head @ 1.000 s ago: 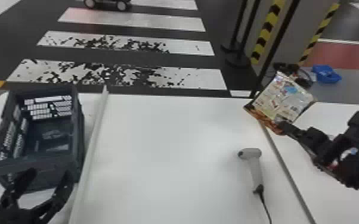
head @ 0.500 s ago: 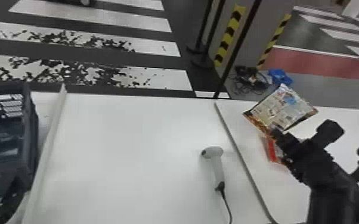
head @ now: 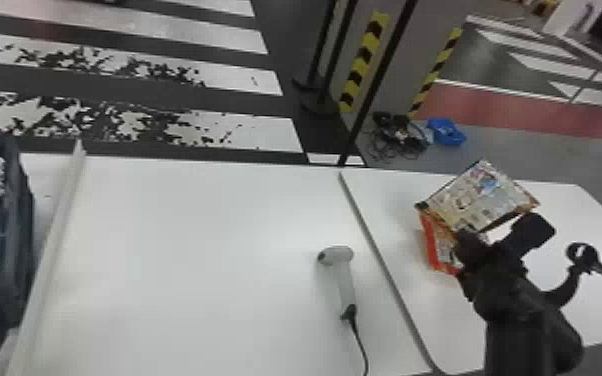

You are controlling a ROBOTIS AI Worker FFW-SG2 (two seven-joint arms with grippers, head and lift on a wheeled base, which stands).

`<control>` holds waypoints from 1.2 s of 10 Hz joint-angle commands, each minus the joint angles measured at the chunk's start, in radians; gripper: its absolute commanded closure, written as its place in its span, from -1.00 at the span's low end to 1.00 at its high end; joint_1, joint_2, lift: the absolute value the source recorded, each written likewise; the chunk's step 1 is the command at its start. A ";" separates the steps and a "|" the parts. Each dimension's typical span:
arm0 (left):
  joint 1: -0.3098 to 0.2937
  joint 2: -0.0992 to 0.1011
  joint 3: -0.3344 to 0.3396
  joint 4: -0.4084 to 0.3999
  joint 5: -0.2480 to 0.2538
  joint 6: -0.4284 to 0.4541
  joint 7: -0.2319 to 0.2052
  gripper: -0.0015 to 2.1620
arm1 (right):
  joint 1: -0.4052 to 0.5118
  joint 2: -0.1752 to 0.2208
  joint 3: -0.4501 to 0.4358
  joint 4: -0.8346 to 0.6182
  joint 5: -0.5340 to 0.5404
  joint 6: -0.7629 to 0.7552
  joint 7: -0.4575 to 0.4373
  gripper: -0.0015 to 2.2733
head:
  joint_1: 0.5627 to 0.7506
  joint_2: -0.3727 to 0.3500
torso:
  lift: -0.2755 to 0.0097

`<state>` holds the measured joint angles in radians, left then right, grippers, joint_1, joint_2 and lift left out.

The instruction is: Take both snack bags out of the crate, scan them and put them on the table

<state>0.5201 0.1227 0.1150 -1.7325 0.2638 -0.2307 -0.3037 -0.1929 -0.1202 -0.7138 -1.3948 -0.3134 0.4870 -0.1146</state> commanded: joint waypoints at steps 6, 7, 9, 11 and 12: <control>-0.005 -0.002 -0.005 0.004 0.000 -0.003 -0.002 -0.77 | 0.041 -0.012 0.001 0.040 -0.009 -0.205 -0.125 -0.95 | 0.41 -0.94 | 0.28; -0.003 -0.002 -0.005 0.004 0.002 -0.006 0.000 -0.77 | 0.061 -0.010 0.016 0.023 -0.010 -0.233 -0.125 -0.95 | 0.41 -0.94 | 0.28; -0.002 -0.002 -0.008 0.002 0.002 -0.018 0.000 -0.77 | 0.098 -0.009 0.047 -0.013 -0.010 -0.316 -0.125 -0.94 | 0.41 -0.94 | 0.28; -0.002 -0.002 -0.015 0.001 0.002 -0.031 0.000 -0.77 | 0.135 -0.006 0.102 -0.059 -0.019 -0.368 -0.125 -0.94 | 0.41 -0.94 | 0.29; 0.001 -0.002 -0.018 -0.015 0.000 -0.031 0.003 -0.77 | 0.148 -0.006 0.148 -0.082 -0.019 -0.408 -0.125 -0.94 | 0.41 -0.94 | 0.29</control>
<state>0.5202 0.1212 0.0989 -1.7397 0.2653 -0.2607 -0.3006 -0.0532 -0.1258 -0.5911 -1.4640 -0.3317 0.1037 -0.2393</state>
